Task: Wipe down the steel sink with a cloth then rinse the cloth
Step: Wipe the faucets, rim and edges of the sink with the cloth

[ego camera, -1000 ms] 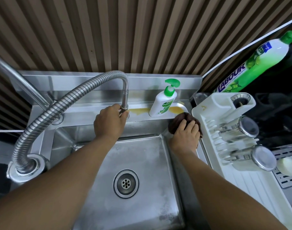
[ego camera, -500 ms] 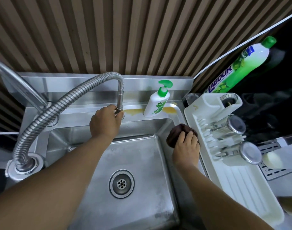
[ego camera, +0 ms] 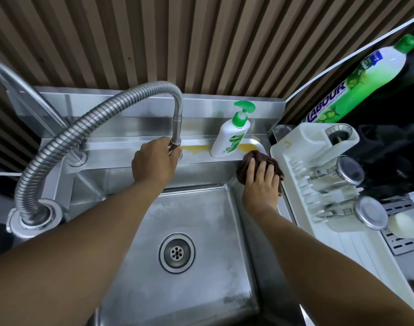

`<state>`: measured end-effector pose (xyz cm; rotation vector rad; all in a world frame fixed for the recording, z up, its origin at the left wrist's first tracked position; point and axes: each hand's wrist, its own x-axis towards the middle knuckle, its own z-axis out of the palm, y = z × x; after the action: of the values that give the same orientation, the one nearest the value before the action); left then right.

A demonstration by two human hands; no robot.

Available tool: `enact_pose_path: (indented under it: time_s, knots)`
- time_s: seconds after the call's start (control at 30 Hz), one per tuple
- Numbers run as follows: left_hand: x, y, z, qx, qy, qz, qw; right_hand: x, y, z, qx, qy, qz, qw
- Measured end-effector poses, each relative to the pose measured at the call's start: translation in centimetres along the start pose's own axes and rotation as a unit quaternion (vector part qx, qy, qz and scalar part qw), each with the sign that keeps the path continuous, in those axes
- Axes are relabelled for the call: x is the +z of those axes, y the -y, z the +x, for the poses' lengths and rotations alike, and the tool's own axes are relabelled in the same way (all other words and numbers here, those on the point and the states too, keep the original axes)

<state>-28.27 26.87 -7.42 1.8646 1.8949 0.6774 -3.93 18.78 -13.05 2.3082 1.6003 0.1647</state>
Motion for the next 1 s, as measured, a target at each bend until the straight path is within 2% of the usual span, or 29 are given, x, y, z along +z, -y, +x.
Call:
enact_pose_path:
  time_s: [0.17, 0.27, 0.37, 0.53, 0.7, 0.77, 0.8, 0.9, 1.0]
  knots:
    - [0.2, 0.2, 0.0, -0.001, 0.001, -0.003, 1.0, 0.4, -2.0, -3.9, -0.11, 0.038, -0.074, 0.99]
    - [0.3, 0.3, 0.2, 0.001, 0.001, -0.007, 1.0, -0.5, -2.2, -5.7, -0.183, 0.086, -0.241, 0.949]
    - [0.5, 0.5, 0.4, -0.006, 0.001, 0.002, 1.0, -1.3, -1.3, -3.6, -0.194, 0.082, -0.32, 0.924]
    - [0.8, 0.4, 0.3, -0.003, -0.008, 0.013, 1.0, -1.1, -0.9, -1.8, -0.225, 0.098, -0.355, 0.902]
    - [0.4, 0.0, 0.1, -0.008, -0.006, 0.008, 1.0, 0.4, -3.5, -8.9, -0.287, 0.172, -0.37, 0.867]
    - [0.2, 0.0, 0.1, -0.012, -0.006, 0.007, 1.0, 0.3, -4.0, -9.1, -0.313, 0.188, -0.387, 0.846]
    - [0.2, 0.1, 0.2, -0.014, -0.007, 0.009, 1.0, 0.3, -3.8, -8.3, -0.311, 0.184, -0.39, 0.847]
    - [0.3, 0.2, 0.1, -0.01, -0.006, 0.016, 1.0, -0.5, -2.4, -4.7, -0.247, 0.146, -0.374, 0.882]
    - [0.5, 0.3, 0.2, -0.006, -0.011, 0.013, 1.0, -0.7, -1.5, -3.3, -0.263, 0.136, -0.388, 0.873]
